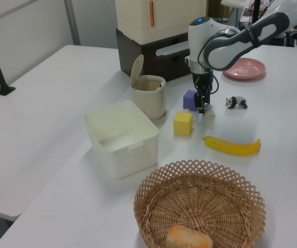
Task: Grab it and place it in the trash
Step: 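Move the gripper down toward the crumpled white paper ball near the purple cube, then close the gripper on the crumpled paper ball and lift it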
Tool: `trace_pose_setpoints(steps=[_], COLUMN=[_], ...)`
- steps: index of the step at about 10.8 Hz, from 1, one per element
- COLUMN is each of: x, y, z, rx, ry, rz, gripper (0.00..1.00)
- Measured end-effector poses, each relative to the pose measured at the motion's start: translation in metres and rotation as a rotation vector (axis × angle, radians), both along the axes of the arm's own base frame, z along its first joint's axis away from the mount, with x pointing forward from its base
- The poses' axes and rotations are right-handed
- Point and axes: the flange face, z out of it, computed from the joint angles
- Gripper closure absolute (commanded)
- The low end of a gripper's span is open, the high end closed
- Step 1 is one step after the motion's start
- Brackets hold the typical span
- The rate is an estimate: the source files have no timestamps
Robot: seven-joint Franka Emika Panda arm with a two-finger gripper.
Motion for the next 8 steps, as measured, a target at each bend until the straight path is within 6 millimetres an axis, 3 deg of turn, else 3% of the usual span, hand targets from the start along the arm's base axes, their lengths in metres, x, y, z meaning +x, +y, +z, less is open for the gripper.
trace_pose_setpoints(steps=[4, 6, 8], x=[-0.0019, -0.0032, -0.0039], y=[-0.0107, -0.0112, -0.0127], z=[-0.0013, -0.0036, -0.0074], rx=[-0.001, -0.008, -0.02], ry=[0.016, 0.025, 0.033], rz=[-0.017, -0.013, -0.006], gripper=[0.24, 0.56, 0.63])
